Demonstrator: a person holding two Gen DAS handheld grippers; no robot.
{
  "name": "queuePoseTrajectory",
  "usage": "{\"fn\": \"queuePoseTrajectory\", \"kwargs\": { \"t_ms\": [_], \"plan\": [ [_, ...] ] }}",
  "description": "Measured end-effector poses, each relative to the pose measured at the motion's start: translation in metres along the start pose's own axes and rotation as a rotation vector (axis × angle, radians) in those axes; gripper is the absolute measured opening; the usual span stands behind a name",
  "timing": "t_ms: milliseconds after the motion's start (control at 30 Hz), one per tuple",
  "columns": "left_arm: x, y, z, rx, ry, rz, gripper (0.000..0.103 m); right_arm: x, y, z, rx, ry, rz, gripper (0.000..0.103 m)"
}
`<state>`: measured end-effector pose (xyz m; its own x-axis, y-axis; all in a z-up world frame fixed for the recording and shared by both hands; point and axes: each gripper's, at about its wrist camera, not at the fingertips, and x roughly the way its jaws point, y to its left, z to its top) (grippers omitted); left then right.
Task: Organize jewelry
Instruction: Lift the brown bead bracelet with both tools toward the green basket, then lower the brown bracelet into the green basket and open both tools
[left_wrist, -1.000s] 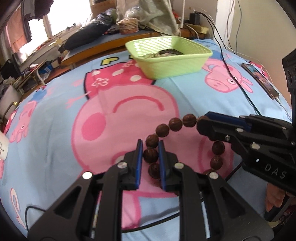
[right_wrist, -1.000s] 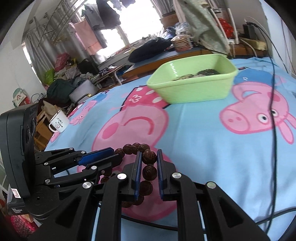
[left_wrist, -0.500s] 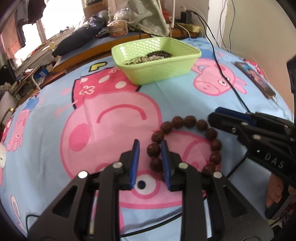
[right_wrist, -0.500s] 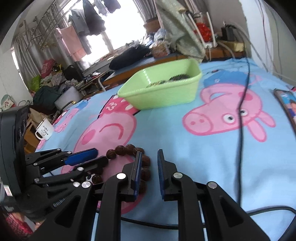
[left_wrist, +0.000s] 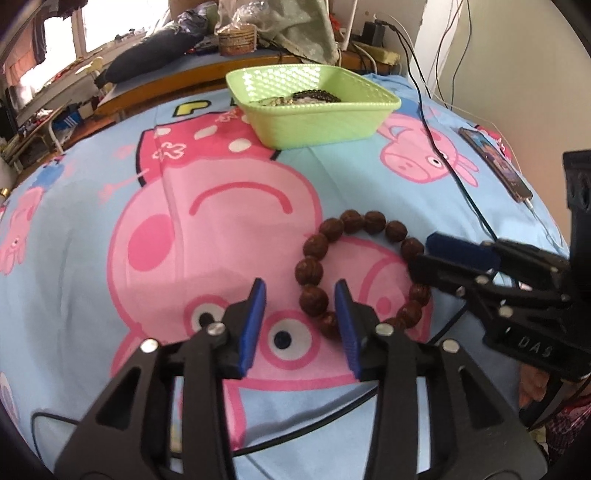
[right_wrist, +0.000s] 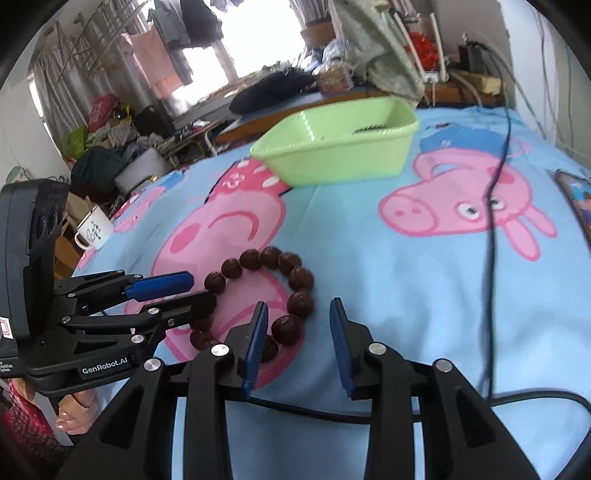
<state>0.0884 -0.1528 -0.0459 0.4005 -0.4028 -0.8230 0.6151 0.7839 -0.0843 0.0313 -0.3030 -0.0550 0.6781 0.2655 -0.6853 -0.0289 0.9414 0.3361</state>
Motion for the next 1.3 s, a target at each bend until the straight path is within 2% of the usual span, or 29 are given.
{"fn": "queuePoseTrajectory", "kwargs": {
  "t_ms": [33, 200, 300, 400, 467, 567, 667, 767, 867, 900, 967, 1033, 1067, 1133, 1200, 1300],
  "plan": [
    [0.002, 0.000, -0.001, -0.006, 0.005, -0.020, 0.015, 0.002, 0.001, 0.000, -0.012, -0.005, 0.007, 0.000],
    [0.001, 0.001, 0.012, -0.015, 0.024, -0.077, 0.015, 0.001, -0.003, 0.009, -0.005, -0.007, 0.066, 0.000],
    [-0.017, 0.003, 0.040, -0.001, -0.036, -0.078, 0.015, -0.017, -0.003, 0.032, -0.019, -0.064, 0.083, 0.000],
    [-0.036, 0.003, 0.078, 0.006, -0.118, -0.074, 0.015, -0.036, 0.000, 0.068, -0.056, -0.146, 0.061, 0.000],
    [-0.042, 0.001, 0.107, 0.018, -0.180, -0.047, 0.015, -0.042, -0.001, 0.098, -0.075, -0.202, 0.040, 0.000],
    [-0.034, 0.001, 0.147, 0.020, -0.222, -0.015, 0.015, -0.033, -0.012, 0.136, -0.070, -0.240, 0.009, 0.000],
    [-0.008, 0.007, 0.178, 0.009, -0.211, 0.027, 0.015, -0.007, -0.027, 0.163, -0.053, -0.223, -0.009, 0.000],
    [0.024, 0.015, 0.195, -0.003, -0.173, 0.075, 0.015, 0.027, -0.042, 0.178, -0.034, -0.182, -0.011, 0.000],
    [0.053, 0.023, 0.203, -0.015, -0.166, 0.126, 0.016, 0.062, -0.055, 0.184, -0.014, -0.166, -0.025, 0.000],
    [0.068, 0.025, 0.207, -0.011, -0.147, 0.164, 0.021, 0.074, -0.060, 0.185, -0.011, -0.156, -0.042, 0.000],
    [0.084, 0.031, 0.207, -0.027, -0.093, 0.205, 0.022, 0.080, -0.064, 0.183, 0.024, -0.150, -0.084, 0.000],
    [0.071, 0.037, 0.199, -0.062, -0.138, 0.161, 0.022, 0.063, -0.063, 0.176, 0.067, -0.216, -0.031, 0.000],
    [0.064, 0.037, 0.195, -0.072, -0.166, 0.162, 0.024, 0.054, -0.059, 0.169, 0.067, -0.245, -0.031, 0.000],
    [0.042, 0.037, 0.178, -0.092, -0.230, 0.216, 0.041, 0.039, -0.052, 0.156, 0.062, -0.272, -0.054, 0.003],
    [0.024, 0.034, 0.159, -0.104, -0.279, 0.223, 0.044, 0.026, -0.045, 0.142, 0.082, -0.289, -0.053, 0.013],
    [0.005, 0.026, 0.126, -0.093, -0.309, 0.264, 0.044, 0.007, -0.030, 0.111, 0.089, -0.310, -0.049, 0.017]
  ]
}}
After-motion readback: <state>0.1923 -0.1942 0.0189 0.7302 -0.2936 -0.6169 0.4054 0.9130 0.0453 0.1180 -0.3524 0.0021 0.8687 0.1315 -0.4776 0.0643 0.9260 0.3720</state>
